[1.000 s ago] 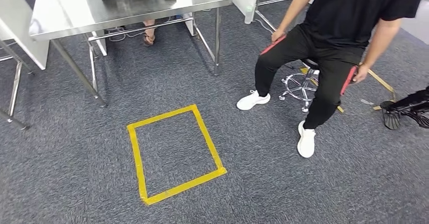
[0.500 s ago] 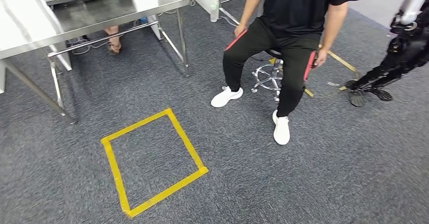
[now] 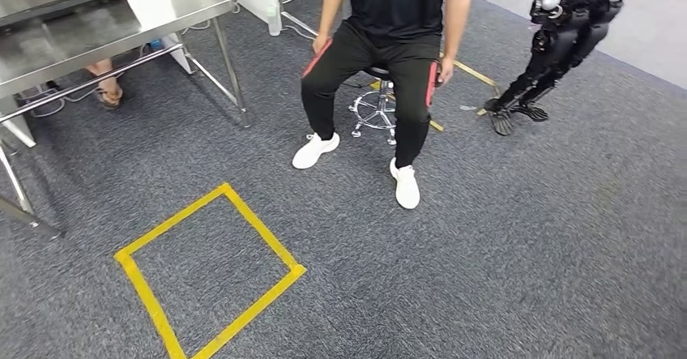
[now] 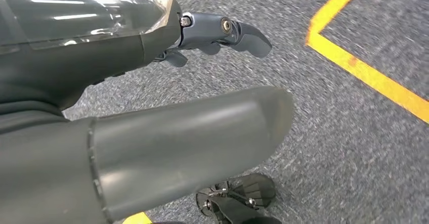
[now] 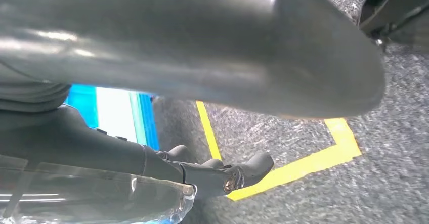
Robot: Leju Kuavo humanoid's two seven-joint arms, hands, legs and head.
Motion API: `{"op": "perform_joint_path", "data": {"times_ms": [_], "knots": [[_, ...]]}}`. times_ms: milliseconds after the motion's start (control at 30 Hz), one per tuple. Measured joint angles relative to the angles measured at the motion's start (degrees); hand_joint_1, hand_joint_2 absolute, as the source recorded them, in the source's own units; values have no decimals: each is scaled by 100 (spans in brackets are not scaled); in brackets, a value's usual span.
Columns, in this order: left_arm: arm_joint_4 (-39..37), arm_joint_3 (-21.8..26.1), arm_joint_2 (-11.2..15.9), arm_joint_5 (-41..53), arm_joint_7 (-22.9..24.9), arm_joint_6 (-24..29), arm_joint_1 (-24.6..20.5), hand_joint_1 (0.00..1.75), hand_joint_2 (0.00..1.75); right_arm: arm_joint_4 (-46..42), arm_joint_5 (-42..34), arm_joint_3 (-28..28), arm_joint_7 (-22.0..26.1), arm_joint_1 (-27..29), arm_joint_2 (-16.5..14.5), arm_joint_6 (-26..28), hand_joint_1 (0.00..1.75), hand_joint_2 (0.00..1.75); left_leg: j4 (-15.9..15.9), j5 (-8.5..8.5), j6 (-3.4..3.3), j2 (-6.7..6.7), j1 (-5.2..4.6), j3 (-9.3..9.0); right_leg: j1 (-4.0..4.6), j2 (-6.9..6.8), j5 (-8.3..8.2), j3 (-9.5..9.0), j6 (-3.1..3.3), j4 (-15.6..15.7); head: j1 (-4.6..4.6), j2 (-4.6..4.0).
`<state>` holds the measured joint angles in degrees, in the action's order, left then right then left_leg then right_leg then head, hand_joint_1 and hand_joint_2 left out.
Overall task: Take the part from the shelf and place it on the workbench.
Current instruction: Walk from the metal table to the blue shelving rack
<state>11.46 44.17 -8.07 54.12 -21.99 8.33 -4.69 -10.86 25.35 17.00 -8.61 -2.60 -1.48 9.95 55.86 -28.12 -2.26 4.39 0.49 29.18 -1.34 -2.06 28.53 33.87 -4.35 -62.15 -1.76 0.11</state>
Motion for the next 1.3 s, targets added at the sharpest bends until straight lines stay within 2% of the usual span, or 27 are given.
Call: {"op": "perform_joint_path", "data": {"times_ms": [33,67,133,167,233,300,333,367,400,433,467,533,600,667,700,767,800,833,900,933,1000,1033,1100,1167,1200,1233,1300], "knots": [[1,0,-4,1,3,1,-2,0,0,0,1,0,-4,-10,1,3,0,0,10,-19,31,58,-15,-12,13,-116,-95,-199,11,335,3,0],[1,0,-5,2,5,3,-5,0,0,0,2,0,-4,-18,-2,4,0,0,20,-35,65,111,-31,-27,25,-197,-146,-298,46,534,11,0],[1,0,-8,2,7,6,-16,0,0,0,3,1,-6,-17,-4,6,0,0,18,-53,129,210,-39,-64,58,-144,-173,-290,139,585,24,0],[1,0,-10,2,7,7,-24,0,0,0,3,1,-8,-9,-6,7,0,0,24,-66,166,216,-22,-76,26,-85,-188,-288,184,594,30,0],[1,0,-11,2,-2,10,-30,0,0,0,10,3,-9,-4,-12,8,0,0,239,-256,236,-16,17,-1,-27,26,-228,-308,269,616,42,0],[0,2,-7,-1,-20,17,-11,0,0,0,25,4,11,-5,-17,8,0,0,880,-656,271,-334,39,284,-40,136,-266,-291,337,620,57,0],[-1,4,-7,-3,-30,20,8,0,0,0,31,4,25,-1,-17,7,0,0,1275,-837,276,-400,41,470,-30,199,-279,-274,361,616,60,0],[-1,6,-6,-4,-39,23,31,0,0,1,35,4,36,2,-17,5,0,0,1569,-923,281,-424,45,616,-23,272,-286,-262,369,611,60,0],[-1,8,-5,-5,-48,25,50,0,0,1,37,4,39,8,-19,4,0,0,1679,-893,284,-433,52,682,-20,351,-289,-256,372,603,60,0],[-1,9,-3,-5,-56,26,64,0,0,2,38,4,42,14,-20,2,0,0,1580,-753,285,-446,63,650,-22,434,-291,-253,374,589,60,0],[-1,10,0,-5,-63,27,71,0,0,2,38,4,42,19,-22,0,0,0,1280,-537,284,-485,81,522,-27,514,-291,-251,371,571,60,0],[-2,11,7,-4,-75,25,74,0,0,2,37,4,42,14,-25,-4,0,0,563,-196,277,-712,123,224,-18,655,-280,-215,339,512,62,0],[-3,10,14,6,-83,20,72,0,0,1,36,5,43,2,-24,-6,0,0,248,-127,240,-851,117,125,7,772,-283,-129,259,473,57,0],[-3,10,17,16,-84,16,65,0,0,1,36,9,43,20,-20,-5,0,0,217,-112,146,-746,71,133,10,876,-317,-56,157,485,53,0],[-3,10,16,21,-83,15,61,0,0,2,36,10,42,34,-18,-5,0,0,192,-83,85,-680,59,129,6,829,-305,-20,126,450,51,0],[-3,11,14,32,-82,15,63,0,0,2,37,13,39,38,-21,-5,0,0,143,-24,-16,-528,63,133,6,563,-98,157,141,88,30,0],[-4,11,16,36,-82,14,68,0,0,2,38,13,38,30,-26,-5,0,0,138,-15,-39,-447,51,142,4,403,86,323,173,-261,19,0],[-4,11,17,40,-82,14,74,0,0,2,38,13,37,23,-29,-5,0,0,139,-13,-50,-362,41,155,6,322,272,502,192,-651,10,0],[-5,11,19,46,-79,13,80,0,0,2,38,13,30,24,-27,-5,0,0,143,-14,-50,-195,25,171,4,277,454,683,164,-1128,10,0],[-5,11,19,51,-76,13,79,0,0,2,38,13,21,32,-26,-5,0,0,145,-16,-47,-121,23,173,4,259,415,601,122,-1047,9,0],[-5,11,14,67,-73,13,73,0,0,2,38,14,0,39,-23,-5,0,0,146,-25,-29,11,23,160,2,109,180,142,37,-317,9,0],[-6,11,12,77,-70,13,71,0,0,2,37,15,-8,30,-24,-5,0,0,150,-39,-4,70,8,145,18,-27,58,-80,30,73,9,0],[-7,10,11,89,-67,13,65,0,0,2,36,16,-16,13,-28,-5,0,0,154,-69,62,174,-20,104,55,-191,-75,-288,96,476,18,0],[-8,9,9,91,-65,13,48,0,0,2,36,19,-23,18,-31,-5,0,0,141,-91,132,280,-22,54,75,-111,-104,-271,194,499,26,0],[-8,9,7,91,-65,13,36,0,0,2,35,20,-27,24,-33,-5,0,0,159,-122,169,256,-5,44,49,-50,-117,-281,234,509,28,0],[-8,9,6,91,-66,14,29,0,0,2,34,21,-30,25,-36,-5,0,0,241,-206,198,151,14,68,17,11,-136,-293,278,520,33,0],[-8,9,9,91,-66,15,34,0,0,2,34,23,-36,19,-40,-5,0,0,760,-561,237,-200,47,291,-31,133,-174,-303,353,533,49,0]]}}
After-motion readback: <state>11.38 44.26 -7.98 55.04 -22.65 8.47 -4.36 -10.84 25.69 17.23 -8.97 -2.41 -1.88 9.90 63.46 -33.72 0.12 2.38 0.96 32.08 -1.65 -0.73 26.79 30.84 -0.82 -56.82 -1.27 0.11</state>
